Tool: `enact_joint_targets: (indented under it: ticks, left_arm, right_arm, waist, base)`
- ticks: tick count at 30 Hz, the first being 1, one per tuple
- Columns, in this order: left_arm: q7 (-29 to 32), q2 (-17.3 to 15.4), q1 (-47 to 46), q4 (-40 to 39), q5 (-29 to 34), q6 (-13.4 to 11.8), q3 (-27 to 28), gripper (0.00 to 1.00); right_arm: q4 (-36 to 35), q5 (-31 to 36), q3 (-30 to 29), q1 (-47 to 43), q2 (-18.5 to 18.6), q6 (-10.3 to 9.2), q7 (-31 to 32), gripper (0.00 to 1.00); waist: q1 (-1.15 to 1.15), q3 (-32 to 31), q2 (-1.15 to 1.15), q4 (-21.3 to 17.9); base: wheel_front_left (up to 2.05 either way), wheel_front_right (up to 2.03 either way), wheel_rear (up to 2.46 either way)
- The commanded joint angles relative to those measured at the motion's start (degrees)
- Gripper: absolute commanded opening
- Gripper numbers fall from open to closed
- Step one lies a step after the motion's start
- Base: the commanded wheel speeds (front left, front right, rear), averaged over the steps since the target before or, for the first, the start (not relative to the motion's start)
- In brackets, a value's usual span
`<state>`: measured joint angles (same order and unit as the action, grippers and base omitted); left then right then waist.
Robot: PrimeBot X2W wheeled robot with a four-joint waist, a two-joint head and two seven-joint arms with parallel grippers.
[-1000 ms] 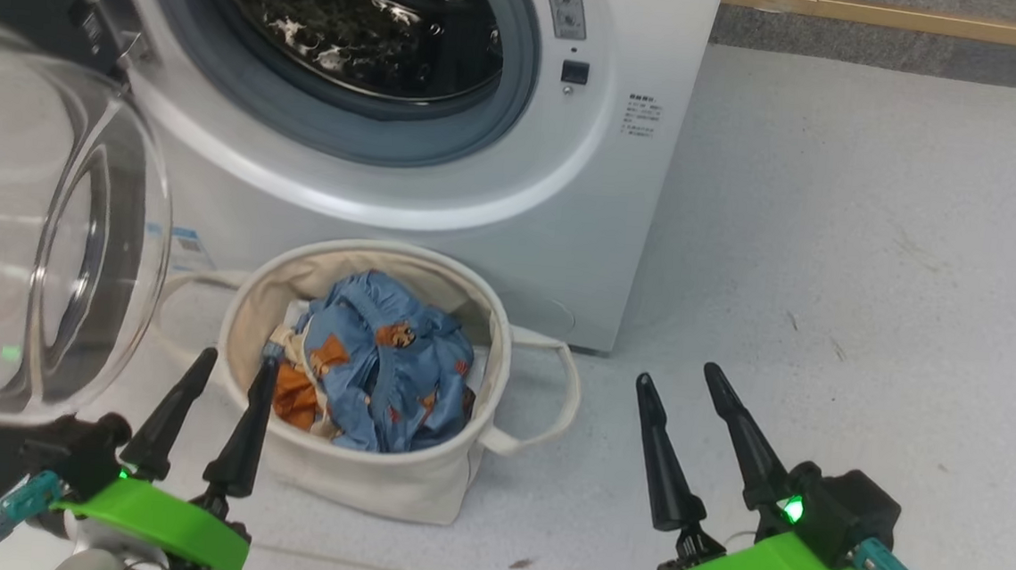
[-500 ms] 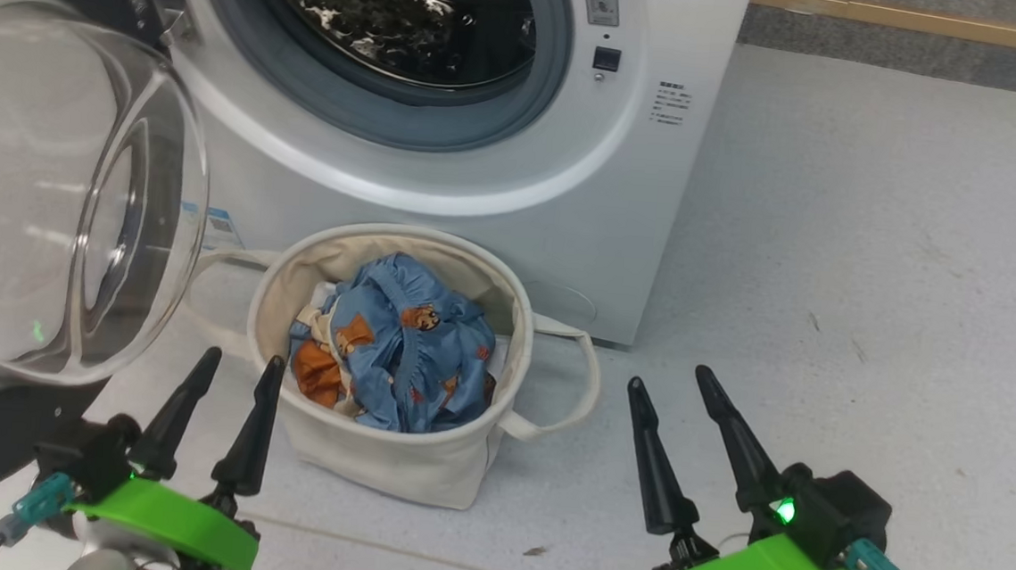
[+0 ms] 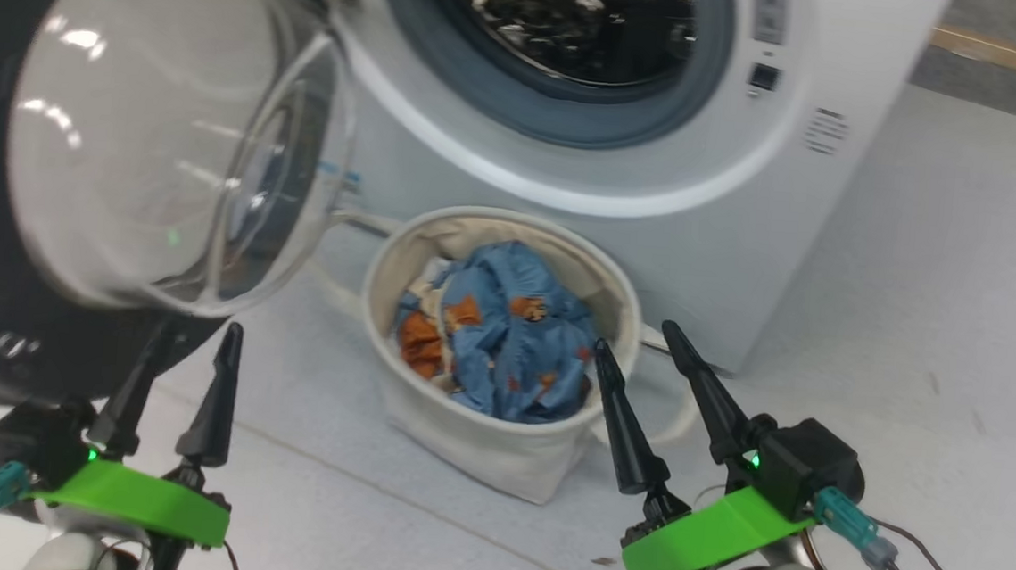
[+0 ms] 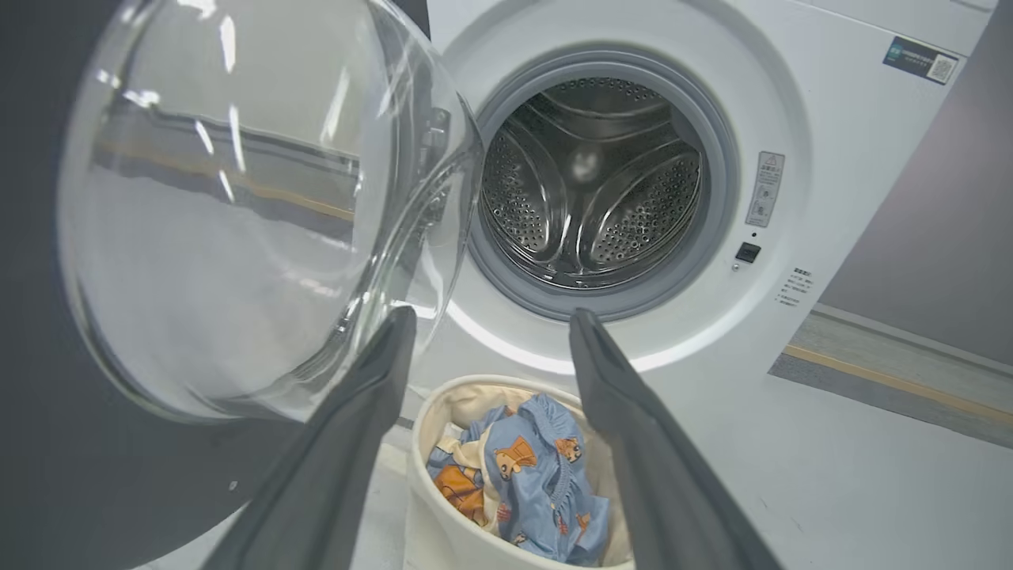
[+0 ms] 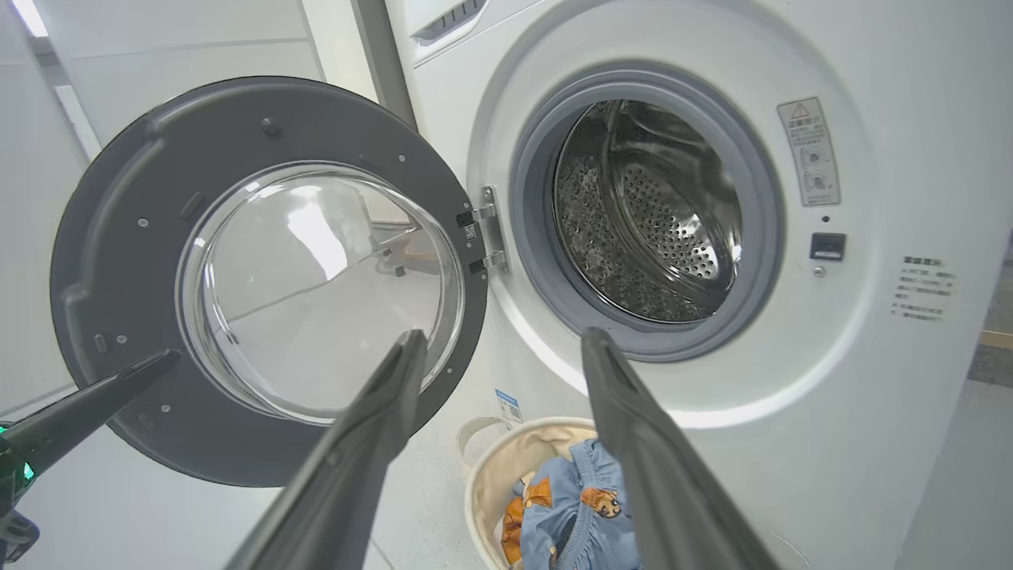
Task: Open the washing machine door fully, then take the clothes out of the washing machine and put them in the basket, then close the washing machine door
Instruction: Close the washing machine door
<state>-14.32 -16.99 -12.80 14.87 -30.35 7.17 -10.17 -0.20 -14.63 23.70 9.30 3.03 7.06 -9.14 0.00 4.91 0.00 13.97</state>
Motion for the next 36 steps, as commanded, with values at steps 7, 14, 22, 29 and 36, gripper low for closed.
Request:
enact_joint_targets:
  ticks: [7, 14, 22, 29, 36]
  left_arm:
    - [-0.7, 0.2, -1.2, 0.4, 1.2, 0.3, 4.6, 1.00]
    - [-0.7, 1.4, -1.9, 1.5, 0.5, 0.3, 4.7, 1.00]
    - [-0.7, 1.3, -1.0, 2.3, -0.1, 0.3, 4.8, 1.00]
    - [-0.7, 1.3, -0.6, 2.1, -0.6, 0.3, 5.9, 1.00]
    - [0.0, -0.1, -3.5, 3.4, -5.2, 0.3, 5.3, 1.00]
  right_arm:
    - [-0.1, 0.3, 0.7, 2.9, -0.2, 0.43, 0.6, 1.00]
    - [0.4, 0.5, 0.4, 3.4, -0.2, 0.43, 1.1, 1.00]
    - [1.1, -0.5, 1.3, 3.2, -0.2, 0.43, 0.7, 1.00]
    - [1.3, -1.4, 1.5, 2.1, -0.2, 0.43, 0.0, 1.00]
    - [1.6, -1.9, 1.6, 1.5, -0.2, 0.43, -0.1, 1.00]
  waist:
    - [0.00, 0.7, 0.00, 11.9]
    - [0.00, 0.9, 0.00, 16.6]
    - [0.00, -0.3, 0.00, 16.5]
    - [0.00, -1.1, 0.00, 16.4]
    - [0.00, -1.5, 0.00, 16.2]
  base:
    - [0.00, 0.00, 0.00]
    - [0.00, 0.00, 0.00]
    - [0.00, 0.00, 0.00]
    - [0.00, 0.00, 0.00]
    - [0.00, 0.00, 0.00]
